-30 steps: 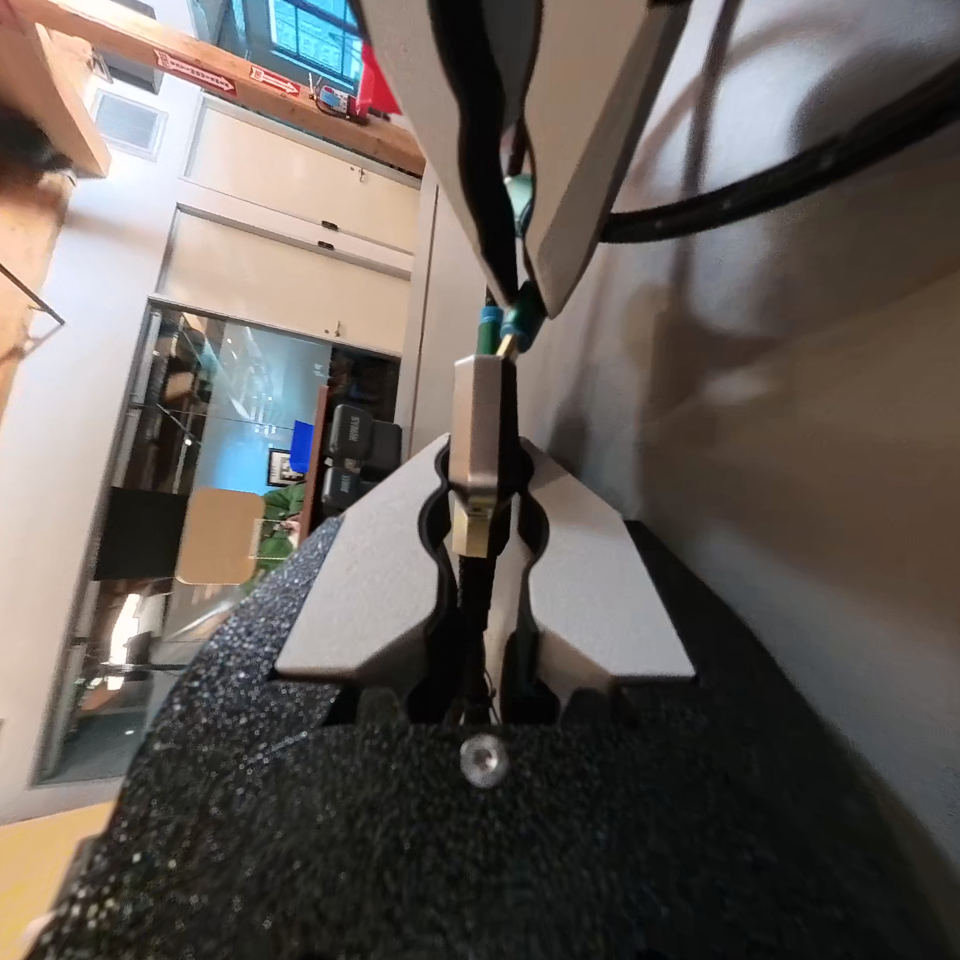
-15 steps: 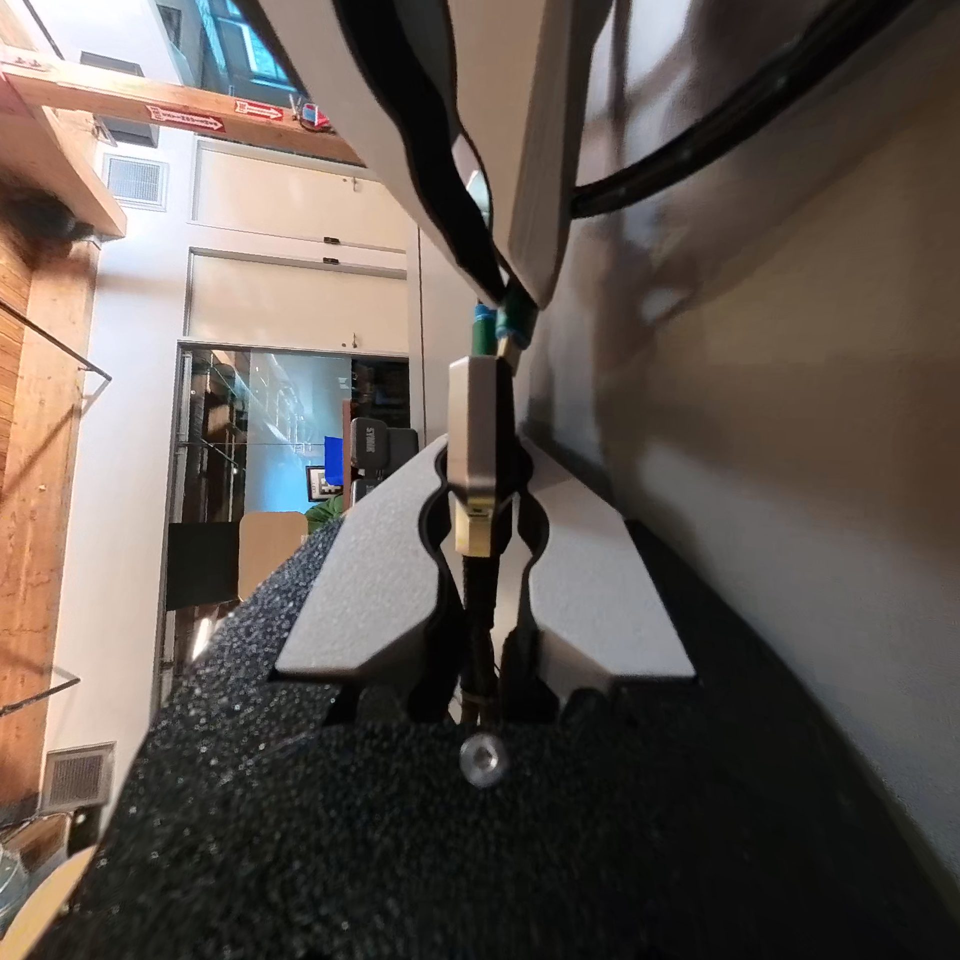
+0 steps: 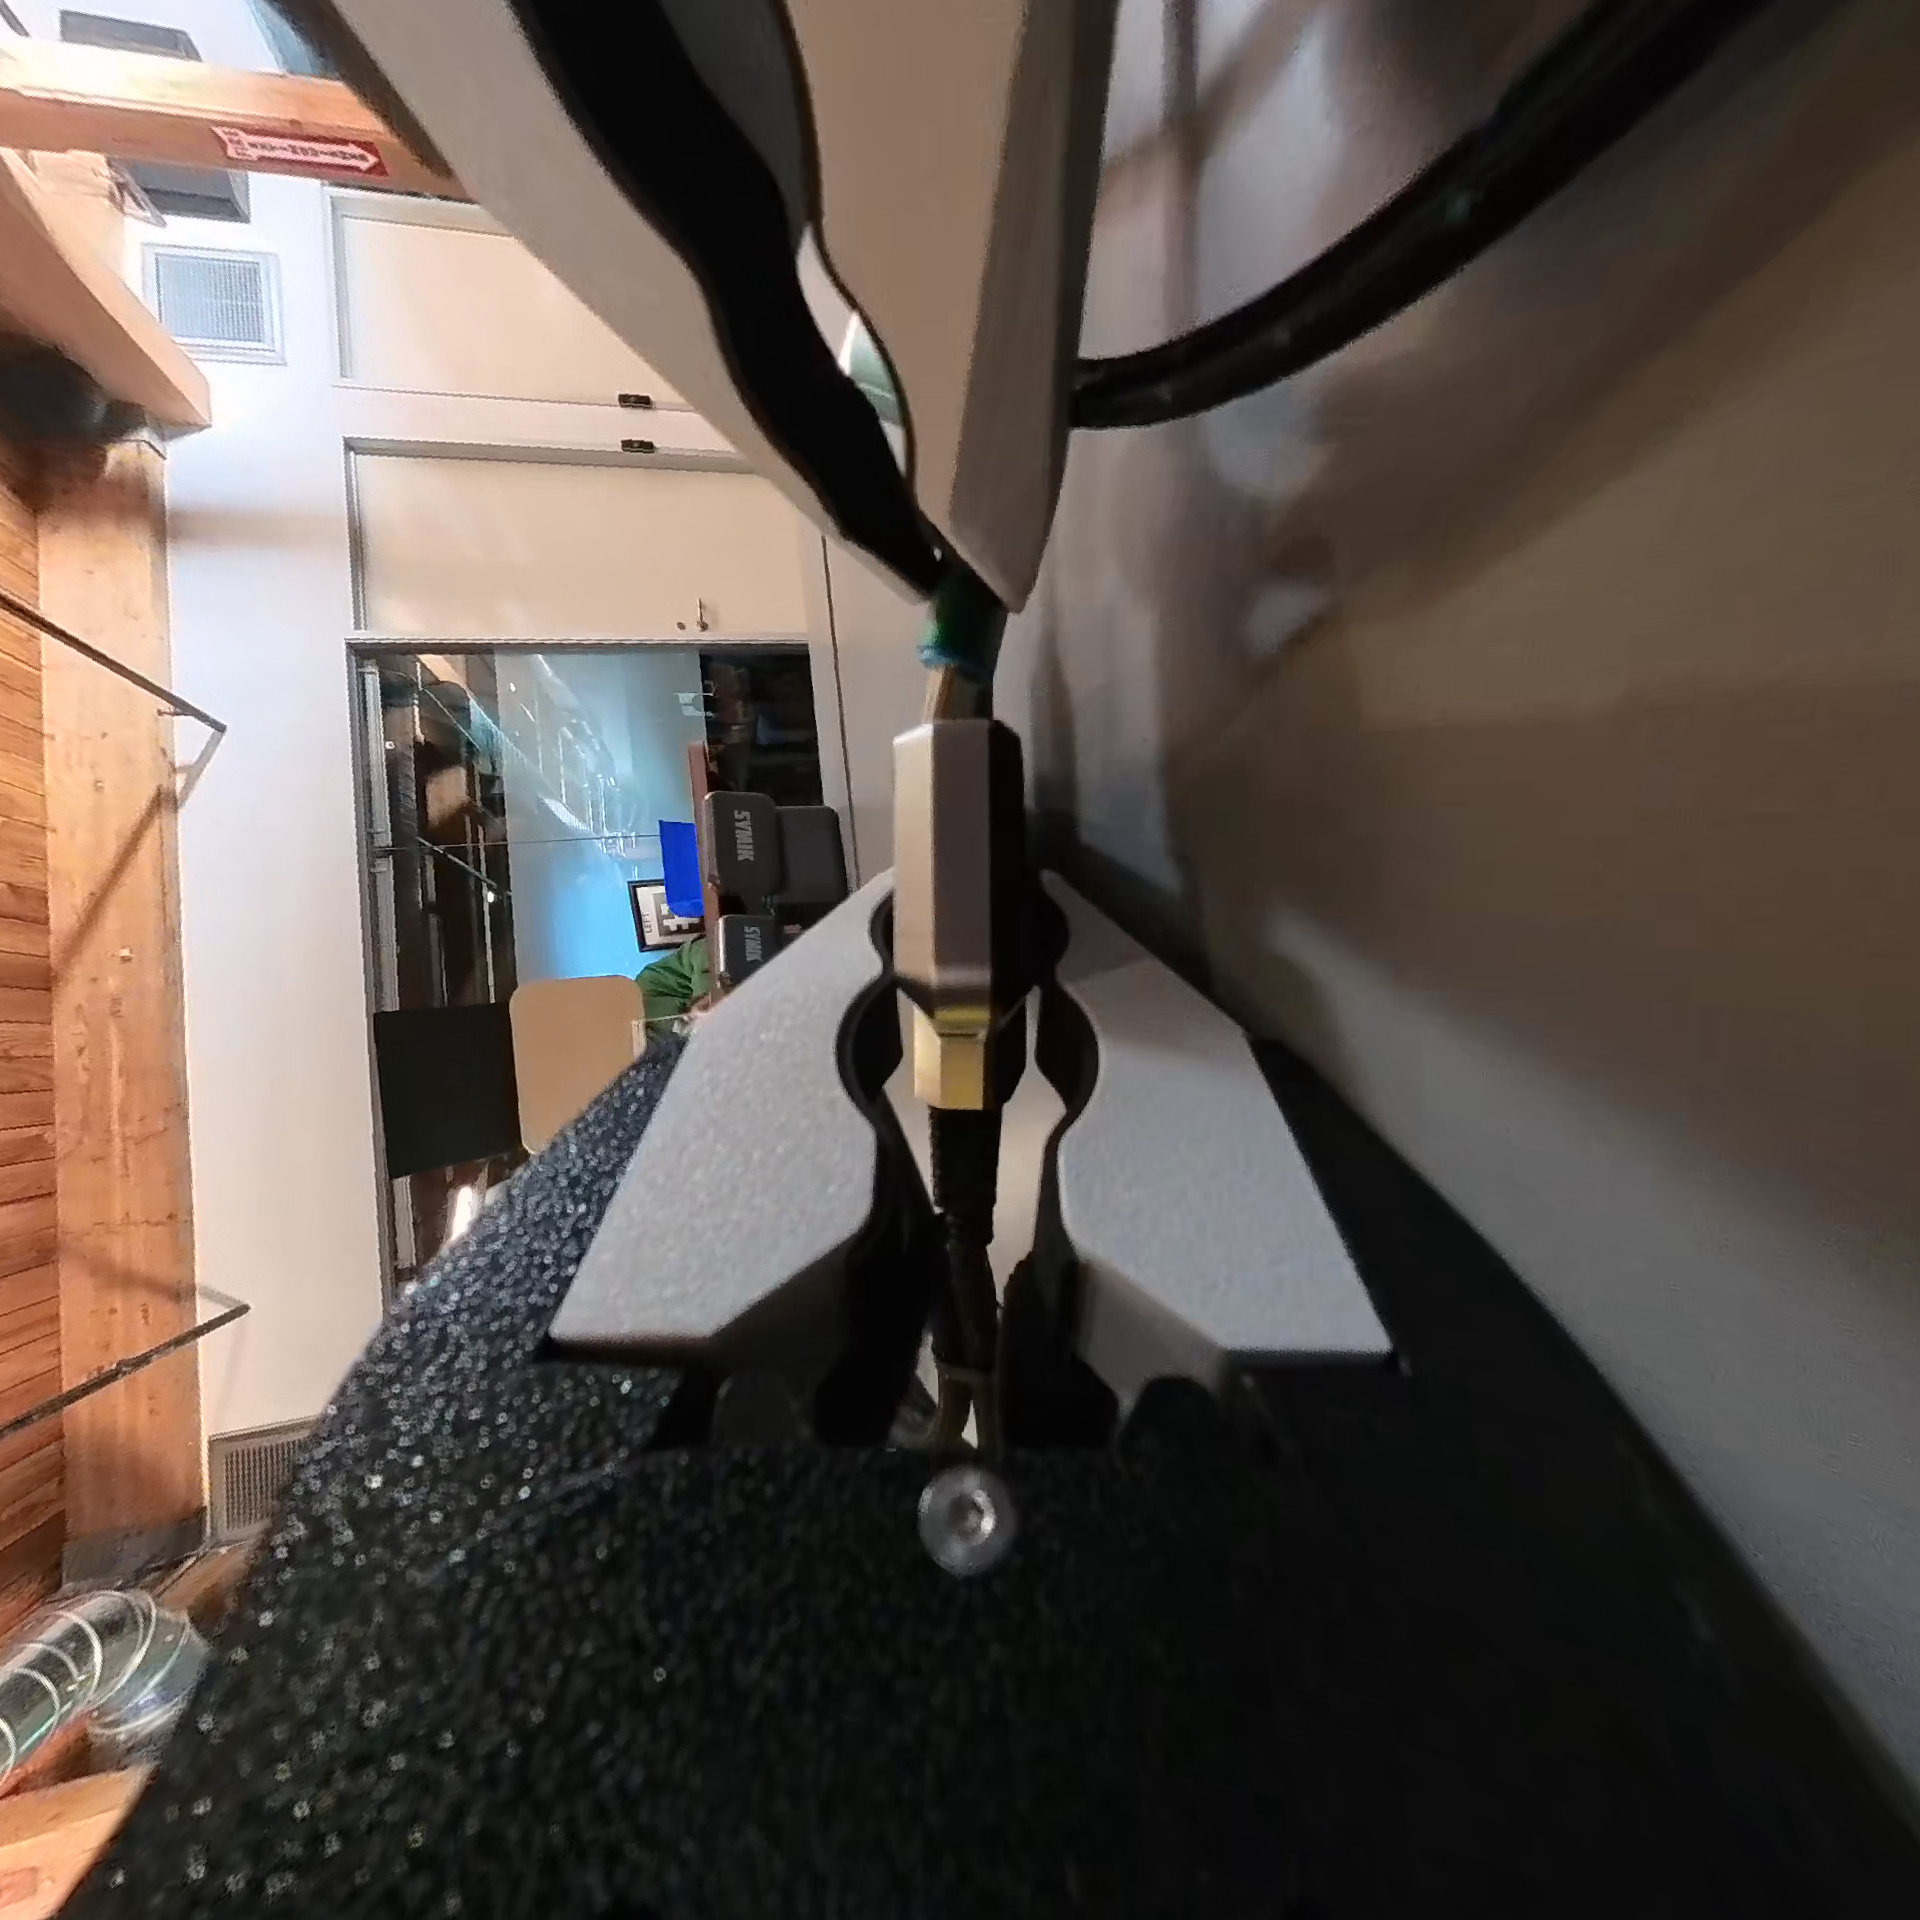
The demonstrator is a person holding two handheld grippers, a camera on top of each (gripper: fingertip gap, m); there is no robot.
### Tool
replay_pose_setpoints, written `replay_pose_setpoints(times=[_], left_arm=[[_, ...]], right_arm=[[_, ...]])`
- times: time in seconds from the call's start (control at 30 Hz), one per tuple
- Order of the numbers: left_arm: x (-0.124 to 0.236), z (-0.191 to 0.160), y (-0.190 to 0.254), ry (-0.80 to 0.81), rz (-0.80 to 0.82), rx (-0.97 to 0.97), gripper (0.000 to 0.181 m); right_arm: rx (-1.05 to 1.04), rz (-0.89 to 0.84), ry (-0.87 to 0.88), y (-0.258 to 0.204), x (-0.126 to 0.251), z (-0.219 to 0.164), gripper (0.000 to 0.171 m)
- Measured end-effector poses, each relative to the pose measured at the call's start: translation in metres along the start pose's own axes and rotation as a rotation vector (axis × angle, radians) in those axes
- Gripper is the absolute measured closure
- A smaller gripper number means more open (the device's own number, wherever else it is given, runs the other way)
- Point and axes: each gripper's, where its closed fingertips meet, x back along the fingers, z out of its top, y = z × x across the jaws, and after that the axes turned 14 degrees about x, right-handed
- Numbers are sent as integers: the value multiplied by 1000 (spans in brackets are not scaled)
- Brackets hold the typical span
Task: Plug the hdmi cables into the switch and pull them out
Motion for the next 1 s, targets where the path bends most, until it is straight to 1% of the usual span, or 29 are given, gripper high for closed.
replay_pose_setpoints(times=[0.37, 0.57, 0.87, 1.0], left_arm=[[-1, -2, 1, -32, -6, 6, 162], [-1, -2, 2, -56, -9, -4, 162], [-1, -2, 2, -68, -25, 48, 162], [-1, -2, 1, -58, -33, 67, 162]], right_arm=[[42, 8, -29, -4, 0, 2, 162], [147, 4, -48, -6, 1, 3, 162], [226, 7, -64, -7, 3, 3, 163], [205, 11, -49, -5, 4, 3, 163]])
